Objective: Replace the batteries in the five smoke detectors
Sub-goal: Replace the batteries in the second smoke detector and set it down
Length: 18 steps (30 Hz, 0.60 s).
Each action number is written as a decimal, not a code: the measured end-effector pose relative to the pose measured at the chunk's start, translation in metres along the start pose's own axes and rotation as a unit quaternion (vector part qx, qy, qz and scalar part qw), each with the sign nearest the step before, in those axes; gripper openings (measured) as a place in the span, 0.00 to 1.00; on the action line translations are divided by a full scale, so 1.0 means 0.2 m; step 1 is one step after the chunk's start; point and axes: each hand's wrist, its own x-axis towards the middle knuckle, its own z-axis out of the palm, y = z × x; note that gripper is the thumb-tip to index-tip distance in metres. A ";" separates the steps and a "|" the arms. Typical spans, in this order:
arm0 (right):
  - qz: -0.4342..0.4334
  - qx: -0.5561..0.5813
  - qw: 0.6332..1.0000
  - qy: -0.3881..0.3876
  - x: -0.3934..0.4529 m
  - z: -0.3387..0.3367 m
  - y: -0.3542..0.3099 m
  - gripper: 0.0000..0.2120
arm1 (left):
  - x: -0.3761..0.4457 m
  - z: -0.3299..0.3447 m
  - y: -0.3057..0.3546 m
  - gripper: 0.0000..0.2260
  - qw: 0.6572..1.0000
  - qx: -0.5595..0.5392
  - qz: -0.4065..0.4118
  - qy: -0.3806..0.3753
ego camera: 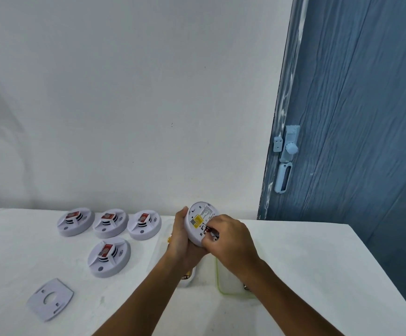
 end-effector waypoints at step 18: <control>-0.062 0.204 0.975 -0.065 -0.02 -0.08 0.13 0.09 | -0.02 0.01 0.01 0.27 0.998 -0.053 -0.030 0.013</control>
